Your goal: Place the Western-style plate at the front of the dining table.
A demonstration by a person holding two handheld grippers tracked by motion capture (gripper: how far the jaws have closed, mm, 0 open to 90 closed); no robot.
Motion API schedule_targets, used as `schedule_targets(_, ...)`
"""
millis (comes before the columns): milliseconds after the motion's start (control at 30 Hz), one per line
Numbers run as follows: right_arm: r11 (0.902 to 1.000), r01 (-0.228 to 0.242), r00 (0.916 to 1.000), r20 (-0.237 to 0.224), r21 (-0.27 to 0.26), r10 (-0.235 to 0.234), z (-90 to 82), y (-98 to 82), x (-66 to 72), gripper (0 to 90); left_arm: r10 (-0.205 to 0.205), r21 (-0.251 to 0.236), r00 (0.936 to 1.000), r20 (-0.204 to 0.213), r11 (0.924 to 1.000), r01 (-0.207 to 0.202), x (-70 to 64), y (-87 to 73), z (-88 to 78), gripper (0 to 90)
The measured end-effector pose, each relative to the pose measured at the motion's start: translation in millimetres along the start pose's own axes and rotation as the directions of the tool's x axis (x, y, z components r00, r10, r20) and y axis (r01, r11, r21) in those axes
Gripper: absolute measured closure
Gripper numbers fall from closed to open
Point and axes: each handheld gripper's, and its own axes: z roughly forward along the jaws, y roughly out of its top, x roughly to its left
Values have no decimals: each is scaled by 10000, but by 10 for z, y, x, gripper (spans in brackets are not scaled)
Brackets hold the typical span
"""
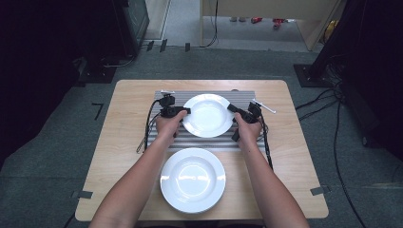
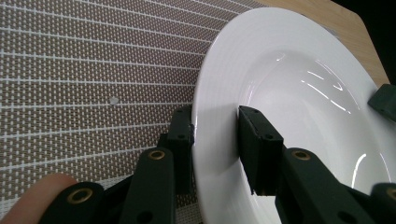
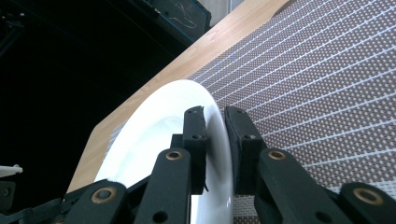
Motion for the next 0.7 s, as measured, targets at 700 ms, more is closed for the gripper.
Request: schedule_targets(700,9855,1696,9828,758,-96,-1684,-6,-43,46,616,960,-522,9941,-504,9938,-986,-118,-4,-115,539)
